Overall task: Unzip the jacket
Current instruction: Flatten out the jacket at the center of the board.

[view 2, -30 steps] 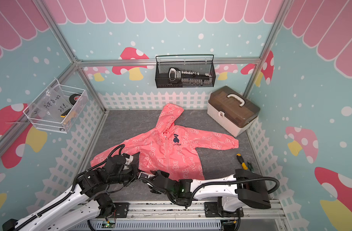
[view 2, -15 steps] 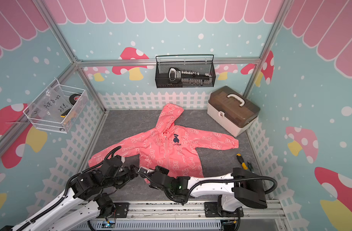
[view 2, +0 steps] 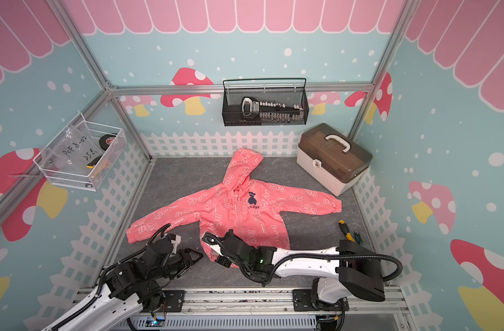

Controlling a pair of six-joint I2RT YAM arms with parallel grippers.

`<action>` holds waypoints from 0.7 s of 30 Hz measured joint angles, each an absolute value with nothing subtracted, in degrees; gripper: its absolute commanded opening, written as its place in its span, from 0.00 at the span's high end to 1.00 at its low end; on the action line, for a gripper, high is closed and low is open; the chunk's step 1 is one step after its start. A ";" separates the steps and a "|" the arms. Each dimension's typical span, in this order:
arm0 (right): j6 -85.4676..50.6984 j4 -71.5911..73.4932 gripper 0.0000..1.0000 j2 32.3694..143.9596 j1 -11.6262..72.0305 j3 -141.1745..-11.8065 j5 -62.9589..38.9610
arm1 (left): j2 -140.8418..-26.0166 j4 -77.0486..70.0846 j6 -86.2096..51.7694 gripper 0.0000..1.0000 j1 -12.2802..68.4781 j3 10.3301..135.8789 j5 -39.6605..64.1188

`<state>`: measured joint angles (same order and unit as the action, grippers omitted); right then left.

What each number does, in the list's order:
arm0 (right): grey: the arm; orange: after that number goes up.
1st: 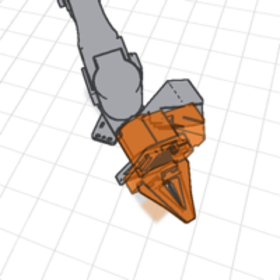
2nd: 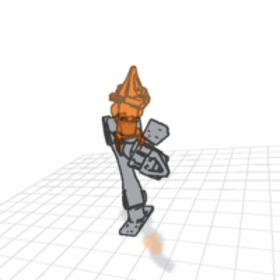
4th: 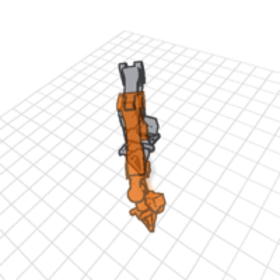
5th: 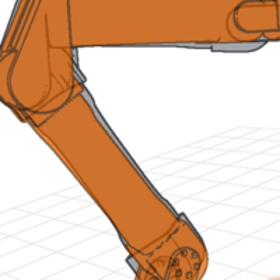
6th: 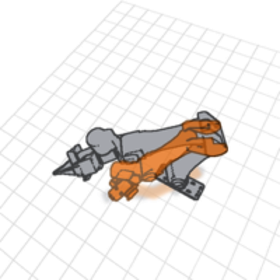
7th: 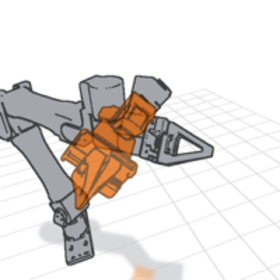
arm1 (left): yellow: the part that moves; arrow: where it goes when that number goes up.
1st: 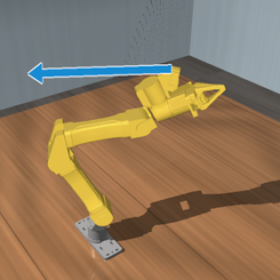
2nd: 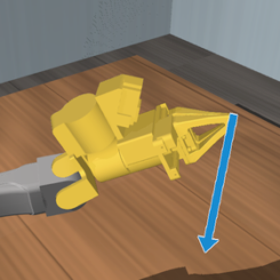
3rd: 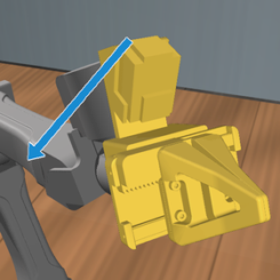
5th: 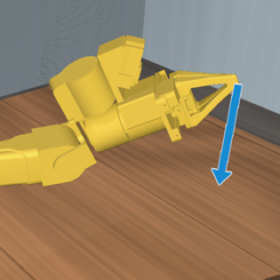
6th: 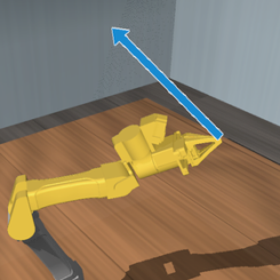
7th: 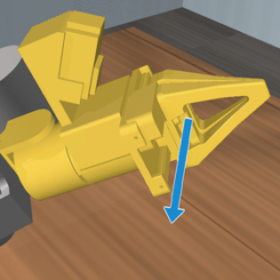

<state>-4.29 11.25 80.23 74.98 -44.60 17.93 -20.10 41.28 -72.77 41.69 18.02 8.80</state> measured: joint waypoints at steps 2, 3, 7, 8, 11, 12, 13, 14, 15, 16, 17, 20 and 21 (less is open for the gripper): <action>-4.60 11.25 1.00 80.40 74.98 -44.60 17.47 | -16.53 37.71 -76.25 0.44 41.69 15.03 9.82; -4.80 11.27 1.00 80.47 74.98 -44.60 17.32 | -14.79 36.29 -77.73 0.45 41.69 13.69 10.17; -5.21 11.57 1.00 80.51 74.70 -44.60 16.71 | -7.14 32.40 -84.27 0.51 41.69 9.39 10.50; -5.30 11.64 1.00 80.51 74.67 -44.60 16.49 | -5.58 31.92 -85.54 0.52 41.69 8.78 10.52; -5.74 12.10 1.00 81.06 74.54 -44.60 15.88 | -2.70 30.30 -88.42 0.55 41.69 8.47 10.48; -5.87 12.23 1.00 81.36 74.56 -44.60 15.64 | -2.35 29.95 -89.03 0.56 41.69 8.43 10.41; -6.07 12.40 1.00 81.80 74.56 -44.60 15.44 | -2.28 29.71 -89.60 0.57 41.69 8.38 10.28; -6.13 12.58 1.00 82.30 74.56 -44.60 15.25 | -2.39 29.65 -89.89 0.57 41.69 8.38 10.13; -6.28 12.78 1.00 82.72 74.56 -44.62 14.98 | -2.55 29.61 -90.08 0.58 41.69 8.38 10.09; -6.33 12.95 1.00 83.15 74.56 -44.62 14.87 | -2.85 29.52 -90.26 0.58 41.69 8.38 10.07; -6.42 13.10 1.00 83.55 74.56 -44.62 14.59 | -3.33 29.32 -90.30 0.58 41.69 8.38 10.07; -6.61 13.52 1.00 84.33 74.56 -44.64 14.28 | -5.13 28.64 -90.30 0.59 41.69 8.38 10.09; -6.72 13.58 1.00 84.53 74.56 -44.64 14.24 | -5.61 28.45 -90.30 0.59 41.69 8.38 10.09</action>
<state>-6.72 13.58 84.53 74.56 -44.64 14.24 -5.61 28.45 -90.30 41.69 8.38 10.09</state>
